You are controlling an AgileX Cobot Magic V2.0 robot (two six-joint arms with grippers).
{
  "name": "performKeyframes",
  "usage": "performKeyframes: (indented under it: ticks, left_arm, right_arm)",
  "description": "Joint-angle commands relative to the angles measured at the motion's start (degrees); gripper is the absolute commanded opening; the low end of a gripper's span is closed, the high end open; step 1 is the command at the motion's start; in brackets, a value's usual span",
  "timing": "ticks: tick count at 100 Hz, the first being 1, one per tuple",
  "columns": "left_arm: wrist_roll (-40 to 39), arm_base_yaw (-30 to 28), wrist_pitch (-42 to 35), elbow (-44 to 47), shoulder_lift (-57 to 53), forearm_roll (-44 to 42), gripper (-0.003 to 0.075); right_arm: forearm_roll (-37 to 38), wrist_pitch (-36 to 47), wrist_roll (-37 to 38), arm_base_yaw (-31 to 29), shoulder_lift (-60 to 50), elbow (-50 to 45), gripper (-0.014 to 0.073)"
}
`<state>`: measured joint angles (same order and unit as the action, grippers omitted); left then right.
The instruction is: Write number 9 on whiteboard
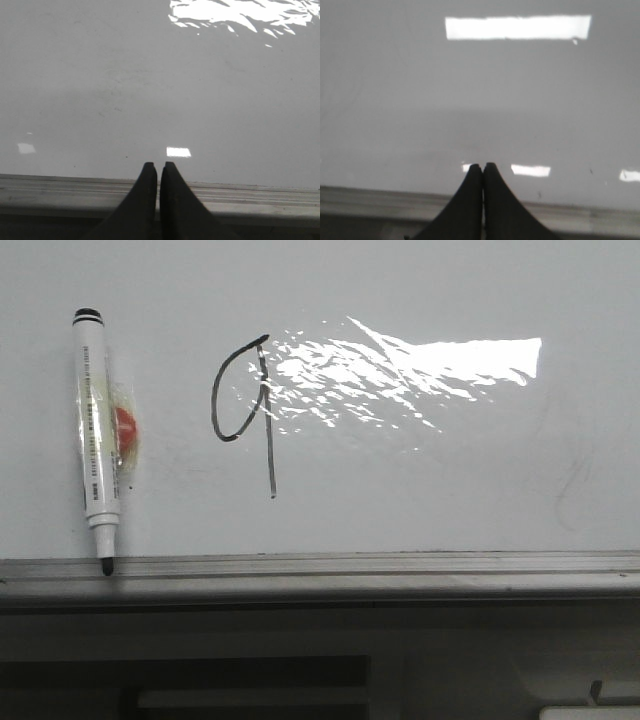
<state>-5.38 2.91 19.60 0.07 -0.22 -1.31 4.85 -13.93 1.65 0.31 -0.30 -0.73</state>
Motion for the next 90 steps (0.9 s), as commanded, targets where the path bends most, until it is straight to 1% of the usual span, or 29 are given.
performKeyframes:
  ticks: [1, 5, 90]
  left_arm:
    - [-0.42, -0.03, -2.27, 1.12, -1.58, -0.04, -0.002]
    - [-0.42, -0.03, -2.27, 1.12, -1.58, -0.04, -0.002]
    - [-0.42, -0.03, -2.27, 1.12, -1.58, -0.04, -0.002]
  right_arm:
    - [0.38, -2.43, 0.01, -0.95, -0.86, -1.52, -0.0067]
    - [0.37, -4.45, 0.01, -1.1, -1.16, -1.52, -0.0067]
    - [0.37, -4.29, 0.01, -1.44, -1.16, -1.52, -0.0068]
